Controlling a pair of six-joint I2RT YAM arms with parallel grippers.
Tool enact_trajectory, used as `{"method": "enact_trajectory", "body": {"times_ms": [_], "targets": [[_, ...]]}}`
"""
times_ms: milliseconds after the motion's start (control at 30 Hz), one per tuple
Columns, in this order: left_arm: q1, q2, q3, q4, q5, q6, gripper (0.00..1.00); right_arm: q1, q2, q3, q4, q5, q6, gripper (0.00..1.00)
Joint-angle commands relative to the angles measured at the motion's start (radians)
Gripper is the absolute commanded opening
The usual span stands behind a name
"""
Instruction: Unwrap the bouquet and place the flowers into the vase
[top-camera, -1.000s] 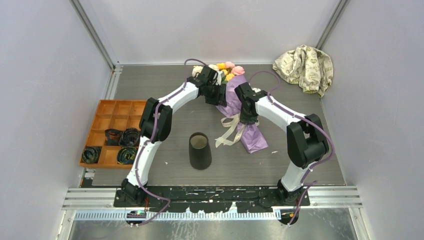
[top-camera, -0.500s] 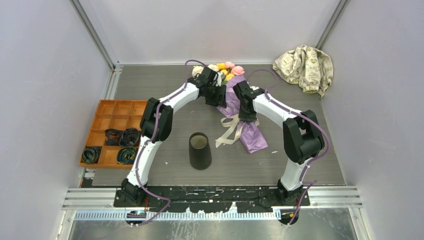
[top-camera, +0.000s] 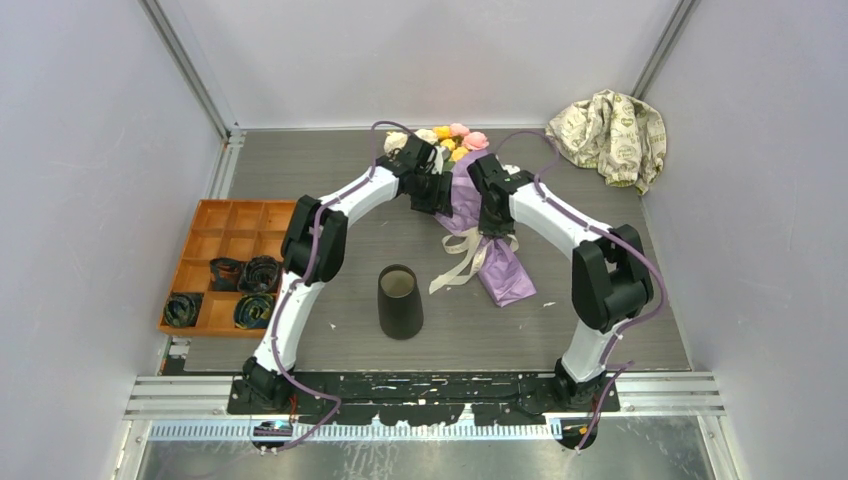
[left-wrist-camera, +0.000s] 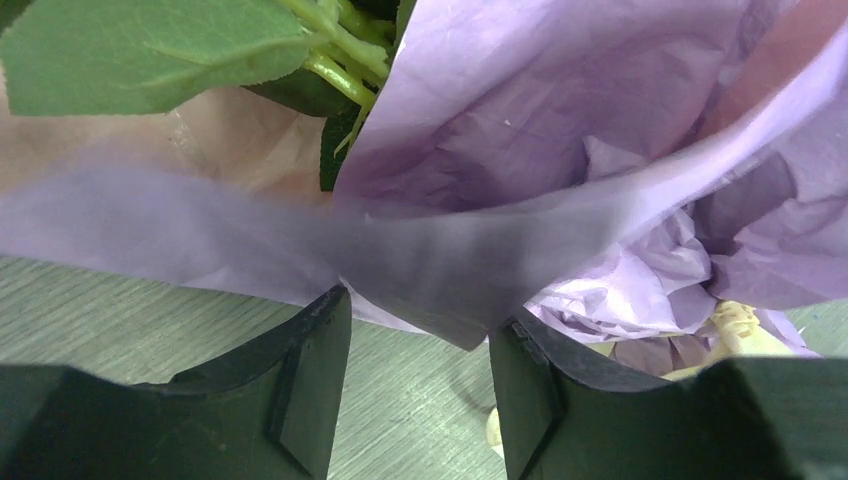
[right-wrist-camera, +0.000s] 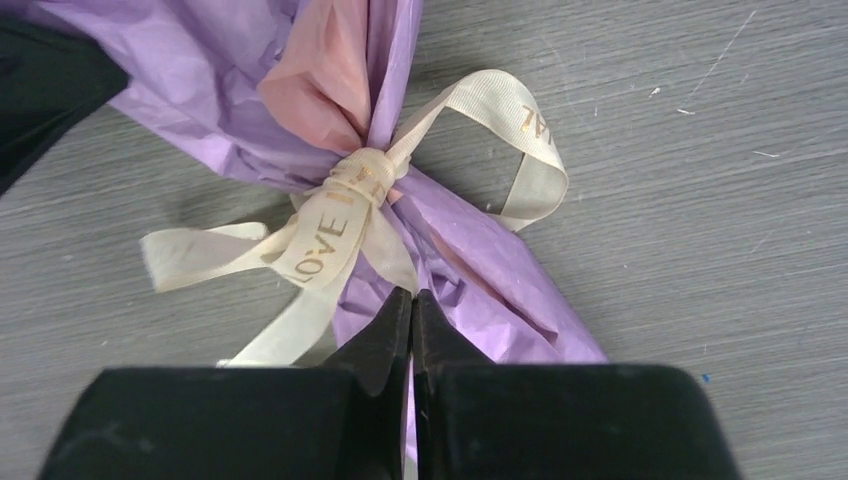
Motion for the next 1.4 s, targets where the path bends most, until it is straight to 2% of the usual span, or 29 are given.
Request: {"method": "enact_trajectory", "body": {"times_ms": [0, 67, 833, 1033, 1367], "targets": [[-0.004, 0.023, 0.012, -0.003, -0.020, 0.021, 0.53, -0.002, -0.122, 0.063, -0.032, 0.007, -0.002, 0.04], [-0.004, 0.027, 0.017, -0.006, -0.024, 0.021, 0.53, -0.002, -0.155, 0.069, -0.046, 0.018, 0.001, 0.01], [-0.002, 0.093, 0.037, -0.042, -0.054, 0.021, 0.52, -0.002, -0.549, 0.329, -0.192, 0.138, -0.047, 0.01], [-0.002, 0.100, 0.032, -0.048, -0.065, 0.025, 0.53, -0.002, -0.638, 0.364, -0.199, 0.215, -0.043, 0.03], [-0.002, 0.105, 0.032, -0.057, -0.064, 0.025, 0.52, -0.002, -0.733, 0.348, -0.204, 0.361, -0.013, 0.14]]}}
